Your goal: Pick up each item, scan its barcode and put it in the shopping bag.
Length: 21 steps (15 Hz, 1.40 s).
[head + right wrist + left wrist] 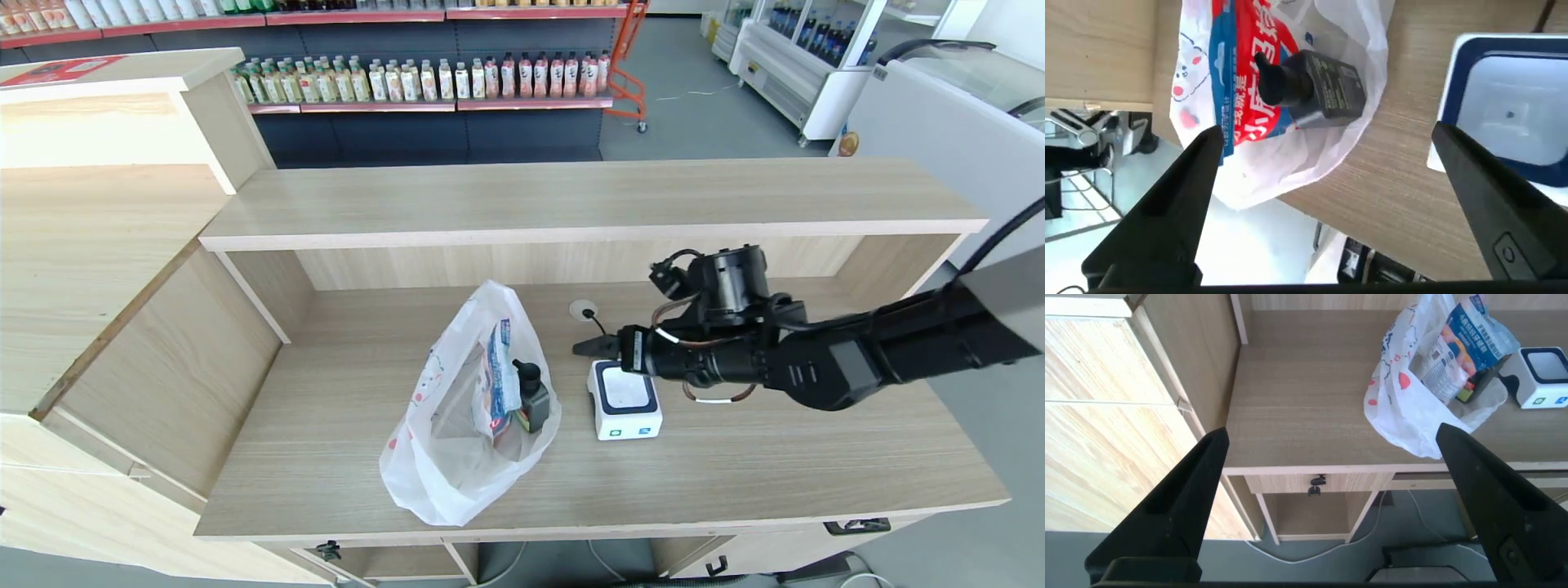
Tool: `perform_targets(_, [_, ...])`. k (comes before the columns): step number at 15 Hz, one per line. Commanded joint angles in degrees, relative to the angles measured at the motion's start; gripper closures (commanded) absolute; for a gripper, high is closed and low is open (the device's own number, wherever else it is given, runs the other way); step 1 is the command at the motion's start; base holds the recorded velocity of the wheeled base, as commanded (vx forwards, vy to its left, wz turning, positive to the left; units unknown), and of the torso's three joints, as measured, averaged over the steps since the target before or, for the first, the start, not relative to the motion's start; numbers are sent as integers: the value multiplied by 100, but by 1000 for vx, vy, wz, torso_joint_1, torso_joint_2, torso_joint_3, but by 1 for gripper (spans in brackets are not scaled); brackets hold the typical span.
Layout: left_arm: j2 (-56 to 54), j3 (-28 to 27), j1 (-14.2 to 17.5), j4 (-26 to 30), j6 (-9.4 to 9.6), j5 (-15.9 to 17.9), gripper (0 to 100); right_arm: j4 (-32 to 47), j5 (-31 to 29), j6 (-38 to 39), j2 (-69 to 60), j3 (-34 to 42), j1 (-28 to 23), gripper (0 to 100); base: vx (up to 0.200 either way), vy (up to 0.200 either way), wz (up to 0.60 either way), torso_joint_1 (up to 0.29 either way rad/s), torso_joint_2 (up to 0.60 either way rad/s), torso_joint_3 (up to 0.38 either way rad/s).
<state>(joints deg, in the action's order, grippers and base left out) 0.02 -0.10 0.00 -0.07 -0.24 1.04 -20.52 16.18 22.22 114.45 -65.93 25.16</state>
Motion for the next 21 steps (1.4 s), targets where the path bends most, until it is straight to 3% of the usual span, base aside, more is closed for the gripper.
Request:
perform_targets(1, [-2,1,0,-1,-2,2,0,4,26,-254,-1680,1082,-618,0,0,0,0,0,0,0])
perform_targets(3, [-2,1,0,-1,-2,2,0,4,-247,-1282,-2735,1978,-1057,0,0,0,0,0,0,0])
perform_targets(5, [-2,1,0,-1,-2,2,0,13,-950,-1809,-3657,2910,-1382,0,0,0,0,0,0,0])
perform_targets(10, [-2,1,0,-1,-2,2,0,364,-1855,-1800,-5995,4914,-1787,0,0,0,0,0,0,0])
perform_targets(13, [-2,1,0,-1,-11,2,0,689,-1943,-1897,-8597,6311,-1954,0,0,0,0,0,0,0])
perform_targets(15, [-2,1,0,-1,-2,2,0,979,-1864,-1994,-9616,6593,-2244,0,0,0,0,0,0,0])
perform_targets(16, [-2,1,0,-1,-2,2,0,1876,-1846,-1994,-10530,6593,-2455,0,0,0,0,0,0,0])
perform_targets(17, [-2,1,0,-1,-2,2,0,2122,-1837,-1976,-10935,6566,-2463,0,0,0,0,0,0,0])
perform_targets(21, [-2,1,0,-1,-2,2,0,2087,-1829,-2117,-11427,6575,-2481,0,0,0,0,0,0,0])
